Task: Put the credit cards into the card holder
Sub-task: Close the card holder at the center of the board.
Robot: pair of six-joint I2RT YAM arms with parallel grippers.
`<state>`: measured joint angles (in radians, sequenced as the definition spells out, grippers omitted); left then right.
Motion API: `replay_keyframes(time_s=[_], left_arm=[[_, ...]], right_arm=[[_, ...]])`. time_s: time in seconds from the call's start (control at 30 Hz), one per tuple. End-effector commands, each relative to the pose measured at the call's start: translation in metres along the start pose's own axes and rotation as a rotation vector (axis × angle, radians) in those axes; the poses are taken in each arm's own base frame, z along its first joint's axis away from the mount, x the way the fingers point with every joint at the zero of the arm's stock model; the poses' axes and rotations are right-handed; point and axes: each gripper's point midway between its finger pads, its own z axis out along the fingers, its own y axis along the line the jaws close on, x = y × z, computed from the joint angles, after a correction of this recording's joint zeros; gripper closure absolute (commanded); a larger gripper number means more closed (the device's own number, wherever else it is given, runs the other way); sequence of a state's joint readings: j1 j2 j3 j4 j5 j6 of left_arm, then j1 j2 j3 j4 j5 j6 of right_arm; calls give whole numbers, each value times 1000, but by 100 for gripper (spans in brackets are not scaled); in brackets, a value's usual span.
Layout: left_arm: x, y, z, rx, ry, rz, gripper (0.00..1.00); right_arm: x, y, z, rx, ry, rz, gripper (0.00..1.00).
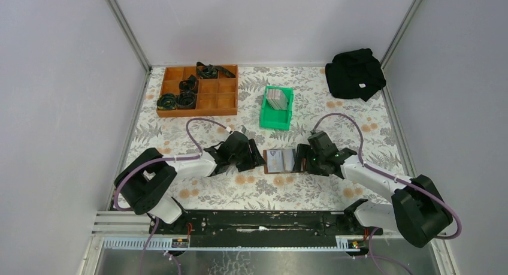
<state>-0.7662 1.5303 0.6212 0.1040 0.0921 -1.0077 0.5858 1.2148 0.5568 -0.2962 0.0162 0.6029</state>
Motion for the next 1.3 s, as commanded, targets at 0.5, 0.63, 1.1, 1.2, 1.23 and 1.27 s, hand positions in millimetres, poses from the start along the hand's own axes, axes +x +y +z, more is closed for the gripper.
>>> replay_keyframes(time_s=[0.5,0.63,1.1,1.2,1.23,1.27], left_arm=[[10,0,20,-8,69,31,39],[12,2,22,-8,80,32,40],[20,13,25,-45,105,22,43],[20,13,25,-47,105,20,43],[20,14,25,-50,104,20,44],[20,14,25,-51,106,20,44]], right_arm=[[16,1,29,-189,47,196,13],[22,4,31,-223,54,215,14],[-4,-35,13,17,-77,163,16],[-9,-41,9,58,-96,155,17],[-11,-44,8,73,-105,150,17],[-13,-45,8,80,-114,146,17]])
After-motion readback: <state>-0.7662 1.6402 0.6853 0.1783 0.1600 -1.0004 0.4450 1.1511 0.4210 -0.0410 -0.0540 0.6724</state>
